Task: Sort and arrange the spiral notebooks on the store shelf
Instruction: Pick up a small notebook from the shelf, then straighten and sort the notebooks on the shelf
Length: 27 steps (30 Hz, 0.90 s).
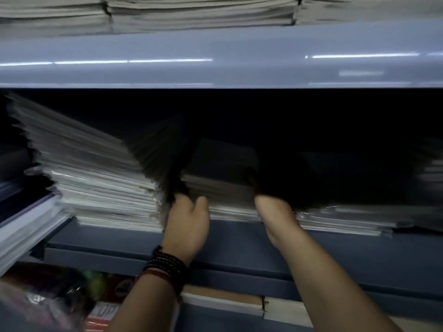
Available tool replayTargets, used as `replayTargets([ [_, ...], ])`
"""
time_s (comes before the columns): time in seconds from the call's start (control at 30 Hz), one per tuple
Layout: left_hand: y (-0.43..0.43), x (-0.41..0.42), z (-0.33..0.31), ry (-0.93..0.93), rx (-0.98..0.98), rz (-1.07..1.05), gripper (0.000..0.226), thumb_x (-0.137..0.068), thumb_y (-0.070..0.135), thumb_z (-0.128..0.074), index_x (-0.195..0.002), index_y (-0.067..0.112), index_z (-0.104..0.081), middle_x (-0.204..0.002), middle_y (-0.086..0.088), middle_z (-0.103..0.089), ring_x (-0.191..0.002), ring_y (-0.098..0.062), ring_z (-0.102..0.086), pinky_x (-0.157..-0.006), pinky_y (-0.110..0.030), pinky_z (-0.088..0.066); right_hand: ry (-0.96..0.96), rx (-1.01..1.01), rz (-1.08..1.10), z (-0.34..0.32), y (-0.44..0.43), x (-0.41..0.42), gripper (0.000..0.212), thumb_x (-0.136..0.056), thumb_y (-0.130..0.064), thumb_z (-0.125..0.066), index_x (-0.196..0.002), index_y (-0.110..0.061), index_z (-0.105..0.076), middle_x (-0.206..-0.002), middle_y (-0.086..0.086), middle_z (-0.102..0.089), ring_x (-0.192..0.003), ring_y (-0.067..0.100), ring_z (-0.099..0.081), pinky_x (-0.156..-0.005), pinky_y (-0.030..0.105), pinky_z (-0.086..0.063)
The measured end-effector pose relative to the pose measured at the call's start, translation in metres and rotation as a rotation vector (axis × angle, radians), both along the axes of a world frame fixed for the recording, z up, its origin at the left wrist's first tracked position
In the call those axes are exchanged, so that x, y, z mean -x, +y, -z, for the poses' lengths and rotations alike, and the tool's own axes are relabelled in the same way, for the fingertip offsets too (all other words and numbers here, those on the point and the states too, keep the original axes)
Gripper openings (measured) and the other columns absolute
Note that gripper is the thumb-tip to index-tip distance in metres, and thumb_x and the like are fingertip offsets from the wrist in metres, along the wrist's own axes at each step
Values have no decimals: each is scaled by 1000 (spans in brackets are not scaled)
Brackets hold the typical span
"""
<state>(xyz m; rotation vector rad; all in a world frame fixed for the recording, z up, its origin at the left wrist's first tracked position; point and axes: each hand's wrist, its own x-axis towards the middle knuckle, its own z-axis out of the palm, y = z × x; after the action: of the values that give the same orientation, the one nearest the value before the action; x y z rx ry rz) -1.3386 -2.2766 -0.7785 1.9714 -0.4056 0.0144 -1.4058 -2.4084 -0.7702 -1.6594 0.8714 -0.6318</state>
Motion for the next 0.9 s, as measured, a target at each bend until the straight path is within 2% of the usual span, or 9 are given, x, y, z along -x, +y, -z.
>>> replayTargets([
  [0.1,5,-11,-10,246,170,25,25,-78,32,-56,-86,9,-58,-91,-9,-60,-86,-27,-52,-78,-37,-38,-43,-67,-59,3,0,3,89,-84,-77,-52,-157,-37,-21,-163,-4,-27,-149,28,-25,-122,52,-18],
  [0.23,11,2,-14,256,170,63,15,-64,23,-56,-74,12,-51,-75,-2,-50,-70,-18,-45,-64,-35,-35,-102,-146,-102,-1,2,21,73,-94,-58,-55,-154,-20,-37,-156,1,-40,-143,24,-35,-111,29,-26],
  [0.33,21,13,-14,208,99,139,33,-68,19,-56,-98,4,-57,-67,4,-48,-57,-10,-42,-52,-26,-35,-124,-116,-102,0,11,35,43,-98,-49,-53,-126,-18,-62,-133,2,-59,-117,19,-54,-99,27,-32],
  [0.4,30,17,-7,188,69,181,60,-75,13,-57,-129,-10,-47,-54,15,-48,-47,-3,-40,-45,-18,-35,-130,-98,-100,-1,21,45,27,-98,-48,-52,-101,-23,-60,-109,-3,-62,-96,10,-55,-91,32,-37],
  [0.47,41,27,-2,184,58,213,51,-84,2,-55,-134,-7,-45,-48,20,-45,-44,-1,-39,-43,-15,-35,-154,-98,-123,1,26,56,31,-96,-51,-52,-110,-24,-55,-118,-4,-59,-106,13,-54,-92,33,-38],
  [0.57,56,46,-3,207,115,257,19,-87,-4,-51,-99,10,-53,-51,19,-44,-48,-4,-38,-46,-17,-36,-192,-107,-167,4,32,73,57,-98,-53,-51,-148,-29,-39,-150,-9,-40,-138,15,-38,-105,29,-28],
  [0.63,68,56,-2,222,151,289,10,-83,6,-53,-88,14,-49,-58,11,-45,-55,-8,-40,-54,-23,-38,-202,-122,-186,6,36,85,68,-97,-54,-51,-156,-33,-26,-157,-15,-31,-146,12,-28,-108,30,-24],
  [0.8,91,59,-4,191,262,223,38,-82,37,-46,-90,10,-71,-88,-9,-75,-89,-33,-69,-92,-57,-53,-211,-67,-183,-6,41,110,45,-94,-45,-62,-136,-31,-53,-127,-20,-58,-111,-4,-52,-85,22,-40],
  [0.9,90,65,-18,82,355,98,30,-95,44,-50,-89,28,-75,-92,2,-74,-92,-21,-69,-90,-48,-55,-124,96,-115,-13,41,114,41,-84,-60,-67,-113,-32,-66,-113,-9,-64,-102,6,-61,-80,25,-49],
])
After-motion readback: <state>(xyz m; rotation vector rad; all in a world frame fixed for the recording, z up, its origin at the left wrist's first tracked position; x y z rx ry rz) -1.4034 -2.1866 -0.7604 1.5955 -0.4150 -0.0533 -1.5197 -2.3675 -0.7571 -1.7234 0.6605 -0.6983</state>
